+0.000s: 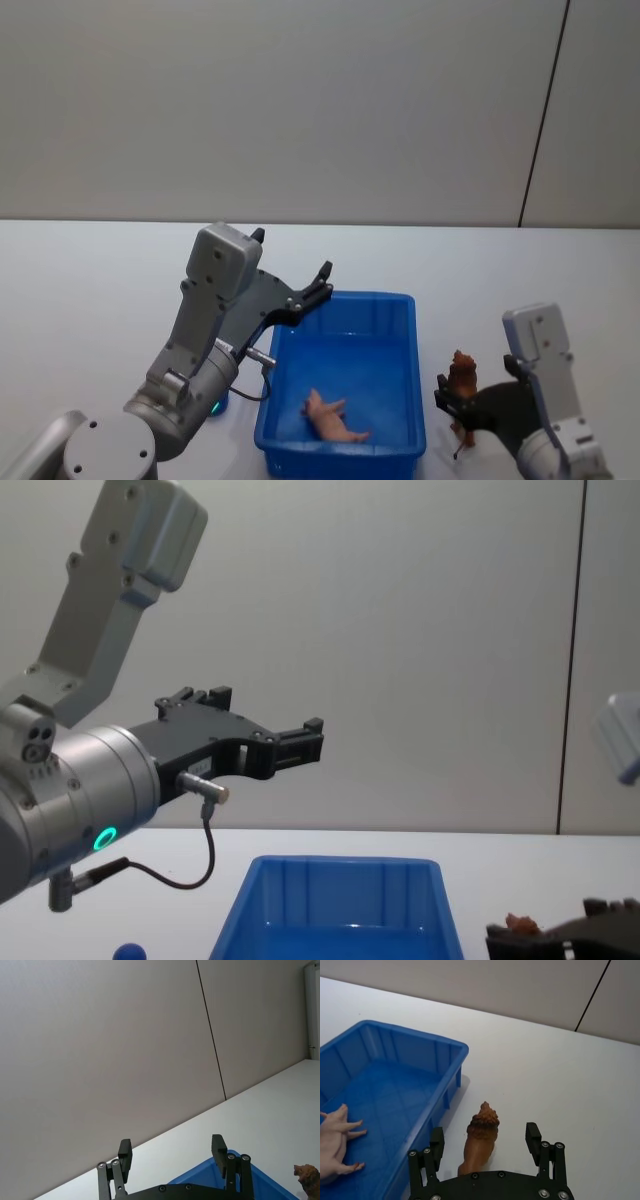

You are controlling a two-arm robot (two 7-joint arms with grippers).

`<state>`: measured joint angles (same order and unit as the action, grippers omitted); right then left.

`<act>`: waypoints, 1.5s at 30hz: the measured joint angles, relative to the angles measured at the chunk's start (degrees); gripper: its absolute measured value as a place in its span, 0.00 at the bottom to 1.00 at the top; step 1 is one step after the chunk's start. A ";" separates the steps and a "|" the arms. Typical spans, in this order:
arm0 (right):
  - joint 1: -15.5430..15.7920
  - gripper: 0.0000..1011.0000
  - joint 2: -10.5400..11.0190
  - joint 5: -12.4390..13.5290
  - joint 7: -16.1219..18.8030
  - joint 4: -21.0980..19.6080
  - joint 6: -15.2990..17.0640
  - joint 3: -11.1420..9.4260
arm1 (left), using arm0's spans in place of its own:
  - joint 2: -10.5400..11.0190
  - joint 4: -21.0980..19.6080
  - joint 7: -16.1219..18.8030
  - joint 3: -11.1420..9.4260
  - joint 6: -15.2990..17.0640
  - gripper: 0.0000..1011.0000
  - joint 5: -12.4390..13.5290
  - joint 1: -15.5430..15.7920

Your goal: Pick up the two dolls from the table and place them into the box.

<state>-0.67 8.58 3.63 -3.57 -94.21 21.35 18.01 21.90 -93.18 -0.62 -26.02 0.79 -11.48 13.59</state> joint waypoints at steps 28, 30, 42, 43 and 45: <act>-2.81 0.73 -4.61 -0.27 -2.45 10.05 1.35 1.13 | 0.00 0.00 0.00 0.00 0.00 0.99 0.00 0.00; -3.05 0.65 -4.93 -0.43 -2.69 10.60 1.35 1.21 | 0.00 0.00 0.00 0.00 0.00 0.99 0.00 0.00; -3.18 0.31 -5.47 -1.35 -4.46 10.47 1.96 1.08 | 0.00 0.00 0.00 0.00 0.00 0.99 0.00 0.00; -3.12 0.29 -5.47 -1.45 -4.62 10.29 1.96 1.06 | 0.00 0.00 0.00 0.00 0.00 0.99 0.00 0.00; -2.95 0.28 -5.40 -1.77 -4.98 9.67 1.96 0.98 | 0.00 0.00 0.00 0.00 0.00 0.99 0.00 0.00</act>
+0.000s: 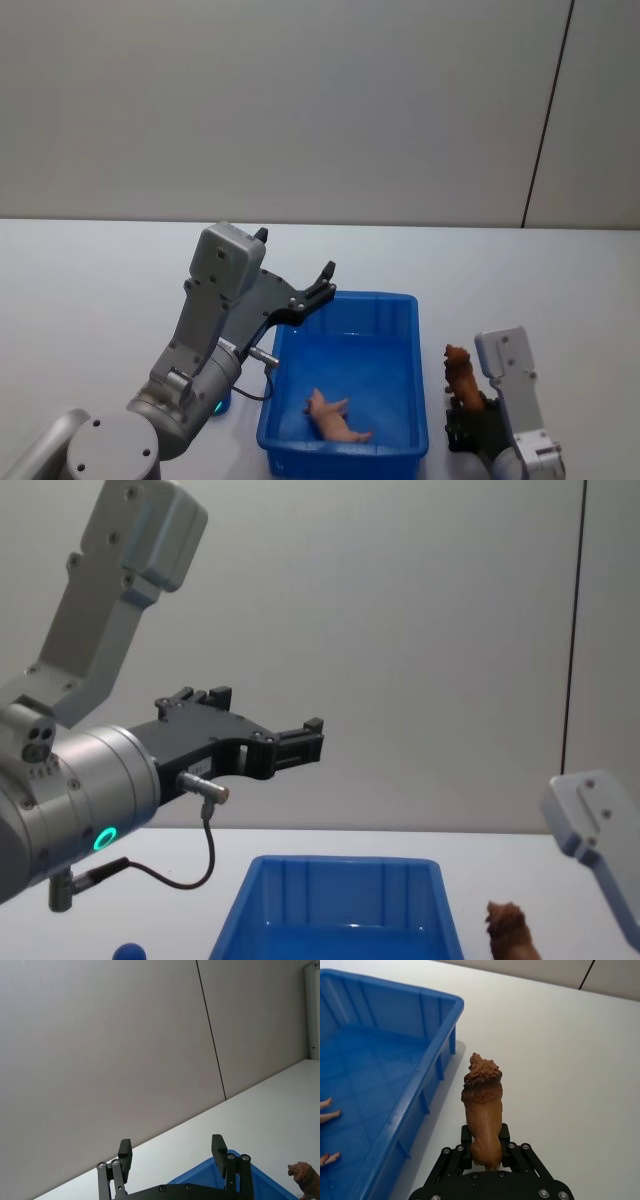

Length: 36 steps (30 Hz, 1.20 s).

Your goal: Pick up the two dolls from the table and place them into the box.

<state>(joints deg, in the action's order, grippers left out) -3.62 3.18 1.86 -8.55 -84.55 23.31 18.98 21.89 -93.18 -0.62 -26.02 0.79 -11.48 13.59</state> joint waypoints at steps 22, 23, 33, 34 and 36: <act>1.34 0.28 1.71 -1.44 3.69 -7.75 -4.44 -1.21 | 0.00 0.00 0.00 0.00 0.00 0.99 0.00 0.00; 1.17 0.28 1.72 -1.38 4.59 -7.85 -4.71 -1.23 | 0.00 0.00 0.00 0.00 0.00 0.99 0.00 0.00; -1.04 0.28 1.10 -1.00 11.93 -6.65 -6.42 -1.02 | 0.00 0.00 0.00 0.00 0.00 0.99 0.00 0.00; -1.61 0.28 0.85 -1.00 13.06 -6.02 -6.62 -0.90 | 0.00 0.00 0.00 0.00 0.00 0.99 0.00 0.00; -2.20 0.28 0.57 -1.01 14.38 -5.30 -6.85 -0.74 | 0.00 0.00 0.00 0.00 0.00 0.99 0.00 0.00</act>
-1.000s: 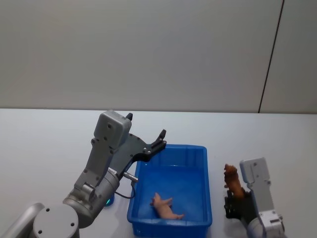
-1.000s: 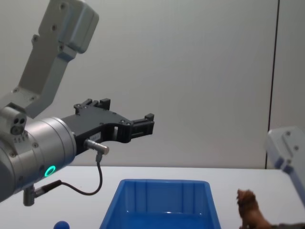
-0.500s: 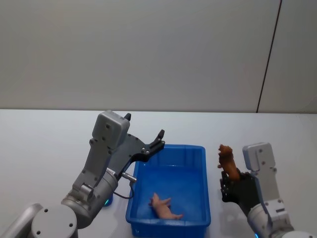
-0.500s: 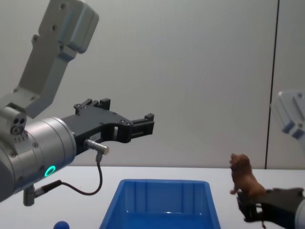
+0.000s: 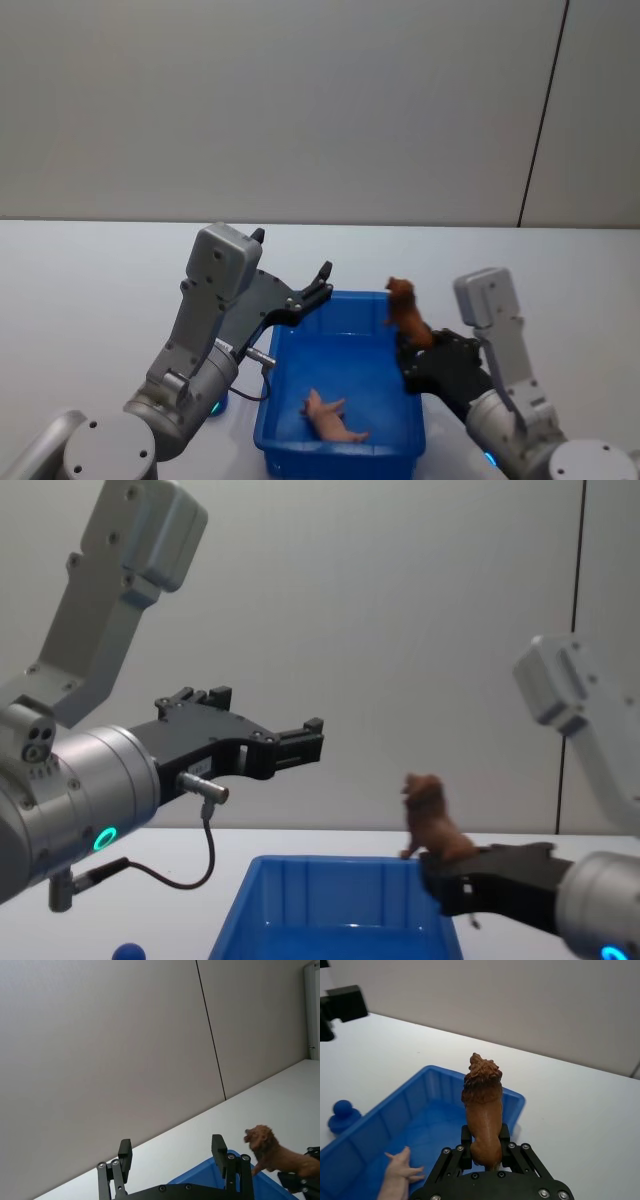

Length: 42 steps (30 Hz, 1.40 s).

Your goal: Pick up the two dolls from the table and place them into the box.

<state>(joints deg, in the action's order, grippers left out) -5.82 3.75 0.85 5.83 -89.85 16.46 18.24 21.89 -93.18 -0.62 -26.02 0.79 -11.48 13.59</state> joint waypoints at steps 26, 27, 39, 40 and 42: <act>-6.37 0.93 -3.99 -2.12 5.52 9.73 -2.83 1.99 | 0.00 0.00 0.00 0.00 0.00 0.99 0.00 0.00; -5.96 0.97 -3.77 -2.17 4.76 9.17 -3.04 1.91 | 0.00 0.00 0.00 0.00 0.00 0.99 0.00 0.00; -1.41 0.99 -0.78 -1.46 -2.56 2.34 -4.09 0.20 | 0.00 0.00 0.00 0.00 0.00 0.99 0.00 0.00; -0.95 0.99 -0.57 -1.31 -3.02 1.89 -4.10 0.06 | 0.00 0.00 0.00 0.00 0.00 0.99 0.00 0.00; -0.29 0.99 0.01 -1.00 -3.93 0.76 -4.10 -0.35 | 0.00 0.00 0.00 0.00 0.00 0.99 0.00 0.00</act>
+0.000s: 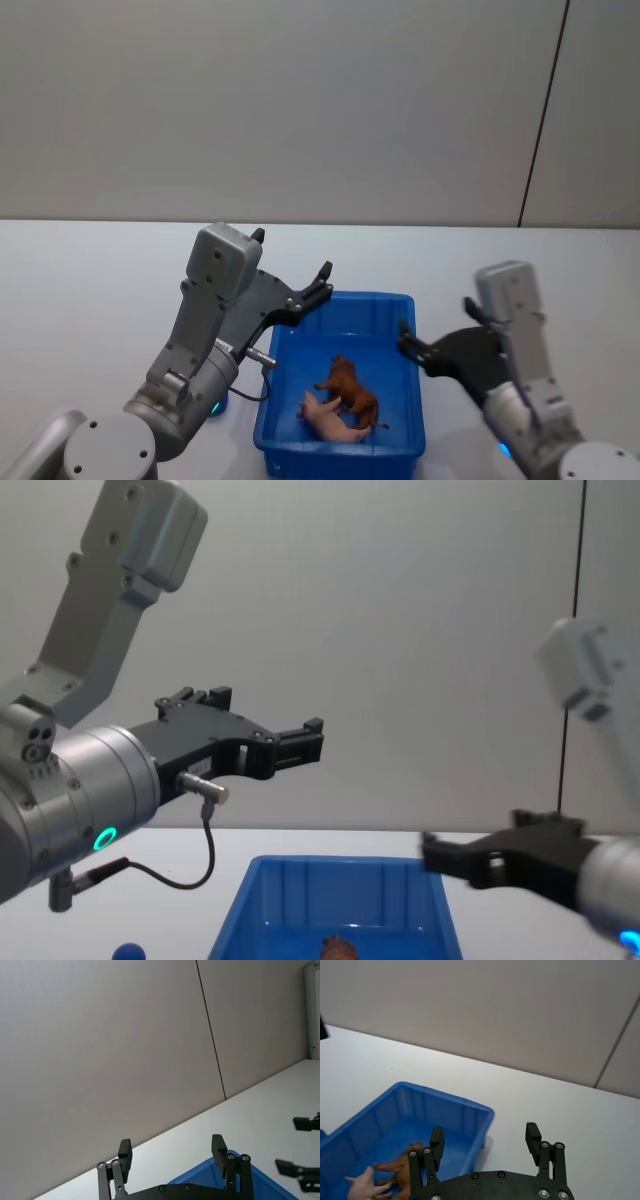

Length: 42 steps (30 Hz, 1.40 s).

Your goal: Pick up the two dolls from the table and place them into the box.

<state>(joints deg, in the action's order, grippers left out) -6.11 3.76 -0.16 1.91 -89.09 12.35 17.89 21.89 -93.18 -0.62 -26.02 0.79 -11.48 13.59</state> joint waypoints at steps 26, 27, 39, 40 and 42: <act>6.42 0.99 4.93 3.39 -7.34 -8.62 0.43 -3.53 | -0.11 0.05 0.07 0.21 0.30 0.99 0.00 0.07; 6.47 0.99 4.97 3.42 -7.40 -8.69 0.44 -3.56 | -0.11 0.06 0.10 0.25 0.40 0.99 0.00 0.07; 6.97 0.99 5.33 3.72 -7.95 -9.35 0.50 -3.81 | 0.10 0.43 1.64 1.22 4.37 0.99 -1.41 -0.02; 7.01 0.99 5.36 3.73 -7.99 -9.38 0.51 -3.84 | 0.15 0.49 1.81 1.30 4.68 0.99 -1.58 -0.07; 7.05 0.99 5.40 3.75 -8.05 -9.47 0.51 -3.86 | 0.25 0.65 2.17 1.48 5.37 0.99 -1.92 -0.17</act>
<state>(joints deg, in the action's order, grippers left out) 0.94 9.16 3.60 -6.14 -98.56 12.86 14.02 22.15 -92.52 1.55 -24.54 6.16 -13.40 13.42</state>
